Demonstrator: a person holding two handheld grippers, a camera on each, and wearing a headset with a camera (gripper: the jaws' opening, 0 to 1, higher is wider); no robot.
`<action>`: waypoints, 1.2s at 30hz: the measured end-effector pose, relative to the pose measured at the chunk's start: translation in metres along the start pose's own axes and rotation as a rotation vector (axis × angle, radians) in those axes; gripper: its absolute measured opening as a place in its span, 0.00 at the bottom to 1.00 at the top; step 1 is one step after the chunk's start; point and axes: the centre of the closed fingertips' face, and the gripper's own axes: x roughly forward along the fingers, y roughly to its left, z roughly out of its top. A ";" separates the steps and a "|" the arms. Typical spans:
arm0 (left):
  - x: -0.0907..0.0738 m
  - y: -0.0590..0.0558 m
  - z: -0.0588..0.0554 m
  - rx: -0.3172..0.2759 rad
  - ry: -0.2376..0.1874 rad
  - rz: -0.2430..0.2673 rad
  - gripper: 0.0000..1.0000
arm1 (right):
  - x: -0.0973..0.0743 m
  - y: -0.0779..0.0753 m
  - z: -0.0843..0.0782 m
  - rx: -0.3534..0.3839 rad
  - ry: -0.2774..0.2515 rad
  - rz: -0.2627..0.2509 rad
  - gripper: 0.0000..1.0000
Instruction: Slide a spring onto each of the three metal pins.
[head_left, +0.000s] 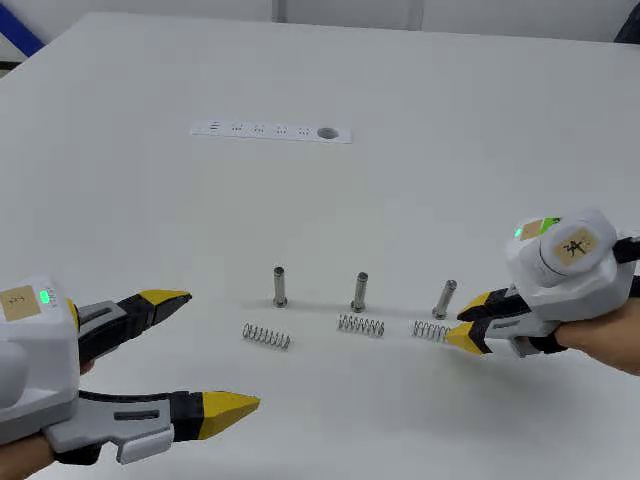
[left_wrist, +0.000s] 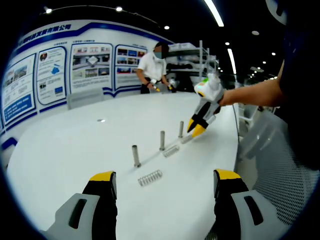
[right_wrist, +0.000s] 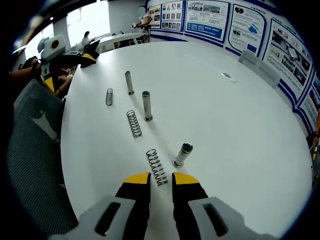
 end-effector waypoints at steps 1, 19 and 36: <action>0.000 0.000 0.000 -0.001 0.000 0.001 0.81 | 0.001 0.001 -0.001 -0.013 0.007 0.008 0.17; -0.002 0.000 -0.003 -0.012 0.002 0.011 0.79 | 0.010 0.003 -0.013 -0.171 0.126 0.096 0.13; 0.007 -0.022 0.000 0.025 0.009 -0.086 0.69 | -0.019 0.024 0.003 -0.239 0.141 0.083 0.11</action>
